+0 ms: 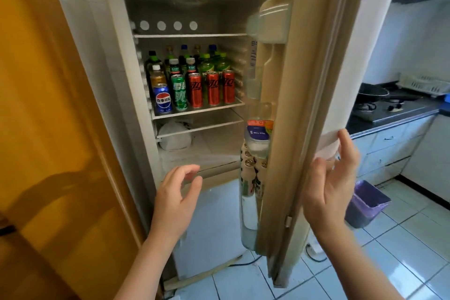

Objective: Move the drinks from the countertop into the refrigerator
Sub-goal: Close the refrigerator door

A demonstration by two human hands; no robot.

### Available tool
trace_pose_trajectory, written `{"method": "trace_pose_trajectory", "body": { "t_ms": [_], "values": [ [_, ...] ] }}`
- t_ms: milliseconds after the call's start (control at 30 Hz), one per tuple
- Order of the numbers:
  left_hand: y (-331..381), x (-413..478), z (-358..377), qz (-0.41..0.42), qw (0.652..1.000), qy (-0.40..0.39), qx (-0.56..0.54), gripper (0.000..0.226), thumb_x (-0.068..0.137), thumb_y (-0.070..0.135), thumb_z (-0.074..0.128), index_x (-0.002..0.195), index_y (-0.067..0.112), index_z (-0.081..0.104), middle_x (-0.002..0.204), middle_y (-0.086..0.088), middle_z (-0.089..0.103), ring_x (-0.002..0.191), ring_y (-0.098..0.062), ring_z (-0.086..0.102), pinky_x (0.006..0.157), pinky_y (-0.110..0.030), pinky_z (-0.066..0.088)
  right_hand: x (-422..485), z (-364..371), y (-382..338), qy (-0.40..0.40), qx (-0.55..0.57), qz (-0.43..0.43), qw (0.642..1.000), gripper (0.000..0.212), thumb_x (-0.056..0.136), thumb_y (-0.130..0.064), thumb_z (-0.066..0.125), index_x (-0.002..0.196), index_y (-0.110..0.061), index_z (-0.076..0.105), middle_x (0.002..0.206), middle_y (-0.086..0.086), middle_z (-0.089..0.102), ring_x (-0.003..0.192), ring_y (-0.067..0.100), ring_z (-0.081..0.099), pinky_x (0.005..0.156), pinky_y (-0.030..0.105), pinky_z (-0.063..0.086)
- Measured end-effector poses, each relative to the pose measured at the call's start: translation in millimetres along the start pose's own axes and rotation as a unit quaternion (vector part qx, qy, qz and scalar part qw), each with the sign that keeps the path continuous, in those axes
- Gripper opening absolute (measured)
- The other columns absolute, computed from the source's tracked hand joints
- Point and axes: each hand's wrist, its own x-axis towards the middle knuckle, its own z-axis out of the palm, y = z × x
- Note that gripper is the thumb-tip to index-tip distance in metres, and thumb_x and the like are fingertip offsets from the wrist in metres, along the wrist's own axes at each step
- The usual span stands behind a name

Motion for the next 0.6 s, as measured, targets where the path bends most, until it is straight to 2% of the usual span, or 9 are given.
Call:
{"method": "trace_pose_trajectory", "body": {
  "t_ms": [133,200,300,333,400,467,533,600],
  "values": [
    [-0.9,-2.2,-3.4,0.002,0.999,-0.024,-0.021,0.026,0.095,0.030,0.047,0.105,0.054,0.048,0.109,0.038,0.050,0.108,0.018,0.047,0.083,-0.001,0.039,-12.5,25.8,-15.2,-0.079,0.018,-0.056,0.995,0.047,0.098,-0.036,0.029,0.140,-0.017,0.034,0.144,0.000,0.035,0.134,0.018,0.035,0.101,0.052,0.039],
    [-2.6,-1.5,-2.9,-0.003,0.999,-0.037,-0.030,0.031,0.096,0.031,0.046,0.111,0.057,0.045,0.114,0.041,0.046,0.109,0.021,0.044,0.082,0.004,0.036,-14.6,38.8,-19.2,-0.128,0.022,-0.072,0.989,0.046,0.097,-0.034,0.032,0.140,-0.015,0.036,0.144,0.003,0.037,0.134,0.019,0.036,0.103,0.050,0.038],
    [-5.0,3.6,-1.3,-0.016,0.997,-0.054,-0.056,0.035,0.094,0.037,0.045,0.121,0.058,0.038,0.123,0.042,0.039,0.114,0.026,0.037,0.082,0.006,0.033,-13.7,61.2,-21.9,-0.204,0.026,-0.089,0.974,0.045,0.094,-0.026,0.037,0.136,-0.010,0.043,0.141,0.007,0.043,0.132,0.019,0.039,0.108,0.038,0.034],
    [-6.4,6.3,-0.8,-0.025,0.996,-0.055,-0.072,0.037,0.091,0.041,0.044,0.123,0.058,0.035,0.127,0.041,0.038,0.117,0.025,0.036,0.085,0.004,0.034,-12.2,69.5,-22.0,-0.232,0.024,-0.091,0.968,0.045,0.095,-0.027,0.037,0.136,-0.011,0.044,0.141,0.006,0.044,0.132,0.018,0.040,0.109,0.032,0.033],
    [-10.8,12.8,0.8,-0.044,0.991,-0.054,-0.113,0.045,0.089,0.046,0.045,0.130,0.057,0.029,0.139,0.030,0.037,0.125,0.014,0.038,0.096,-0.010,0.039,-8.0,86.3,-20.2,-0.291,0.021,-0.090,0.952,0.045,0.096,-0.031,0.037,0.137,-0.013,0.045,0.142,0.003,0.042,0.132,0.015,0.040,0.106,0.028,0.035],
    [-17.5,21.4,2.5,-0.064,0.988,-0.041,-0.136,0.055,0.089,0.050,0.050,0.136,0.055,0.022,0.145,0.023,0.032,0.130,0.003,0.038,0.106,-0.026,0.039,-2.3,104.9,-16.8,-0.344,0.020,-0.089,0.934,0.046,0.095,-0.034,0.039,0.138,-0.018,0.044,0.145,-0.001,0.037,0.129,0.014,0.042,0.094,0.029,0.043],
    [-25.1,33.8,3.7,-0.080,0.990,-0.002,-0.119,0.068,0.087,0.052,0.055,0.139,0.054,0.012,0.145,0.025,0.025,0.132,0.001,0.032,0.108,-0.029,0.034,3.8,125.8,-14.5,-0.380,0.020,-0.098,0.920,0.045,0.094,-0.032,0.044,0.137,-0.021,0.044,0.146,-0.005,0.034,0.122,0.013,0.046,0.081,0.030,0.048],
    [-32.2,48.9,6.0,-0.094,0.990,0.045,-0.094,0.080,0.082,0.051,0.058,0.139,0.053,0.001,0.148,0.025,0.017,0.134,-0.001,0.026,0.108,-0.028,0.032,9.0,148.7,-13.3,-0.401,0.018,-0.124,0.907,0.045,0.092,-0.028,0.050,0.137,-0.023,0.045,0.146,-0.007,0.032,0.118,0.011,0.048,0.076,0.031,0.052]
  ]
}}
